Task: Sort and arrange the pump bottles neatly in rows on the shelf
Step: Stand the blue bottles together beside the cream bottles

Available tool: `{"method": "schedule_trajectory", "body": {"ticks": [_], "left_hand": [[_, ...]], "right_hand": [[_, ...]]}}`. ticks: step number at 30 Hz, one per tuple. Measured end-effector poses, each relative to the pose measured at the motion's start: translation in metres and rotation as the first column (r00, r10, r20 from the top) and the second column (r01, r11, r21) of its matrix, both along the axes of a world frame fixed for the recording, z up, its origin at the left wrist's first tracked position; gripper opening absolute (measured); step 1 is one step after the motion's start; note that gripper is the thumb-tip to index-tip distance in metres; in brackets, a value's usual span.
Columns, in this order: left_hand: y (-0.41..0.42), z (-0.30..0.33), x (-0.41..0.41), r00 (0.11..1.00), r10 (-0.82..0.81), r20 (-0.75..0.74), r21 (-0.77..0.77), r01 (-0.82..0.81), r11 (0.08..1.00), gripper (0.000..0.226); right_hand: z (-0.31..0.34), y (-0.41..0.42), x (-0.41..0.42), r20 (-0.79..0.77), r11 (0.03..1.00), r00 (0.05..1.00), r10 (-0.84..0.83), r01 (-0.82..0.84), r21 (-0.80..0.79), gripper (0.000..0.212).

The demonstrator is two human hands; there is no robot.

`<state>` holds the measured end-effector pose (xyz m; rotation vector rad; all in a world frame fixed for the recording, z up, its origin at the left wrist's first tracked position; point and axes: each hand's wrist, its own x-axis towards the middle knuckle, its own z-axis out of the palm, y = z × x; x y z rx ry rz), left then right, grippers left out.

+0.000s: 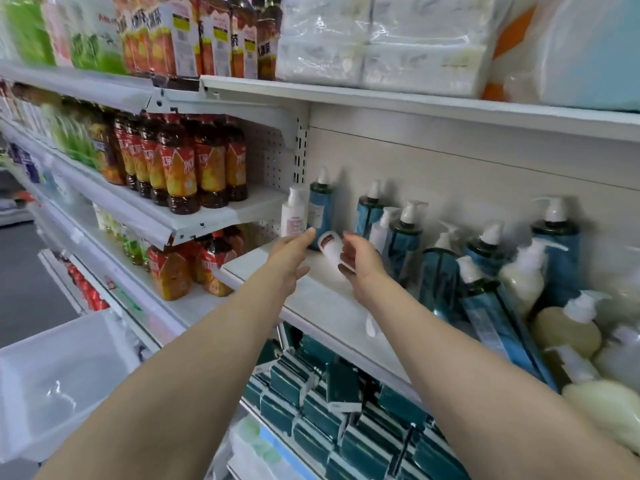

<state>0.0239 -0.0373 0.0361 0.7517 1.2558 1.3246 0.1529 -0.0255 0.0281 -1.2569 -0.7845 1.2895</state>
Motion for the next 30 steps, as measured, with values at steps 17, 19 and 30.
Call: {"method": "schedule_trajectory", "body": {"ticks": [17,19,30], "left_hand": [[0.122,-0.021,-0.07,0.993,-0.064,-0.097,-0.043,0.06,0.997,0.083],[0.131,-0.022,-0.074,0.989,-0.114,-0.096,-0.043,0.111,0.993,0.083],[0.156,-0.026,-0.083,0.954,-0.299,-0.017,-0.044,0.298,0.954,0.048]], "right_hand": [[-0.018,0.076,-0.07,-0.059,0.985,0.984,-0.167,0.165,-0.045,0.044],[-0.02,0.084,-0.077,-0.036,0.984,0.984,-0.172,0.171,-0.046,0.045],[-0.034,0.102,-0.111,0.17,0.988,0.974,-0.151,0.154,0.001,0.025]]}}
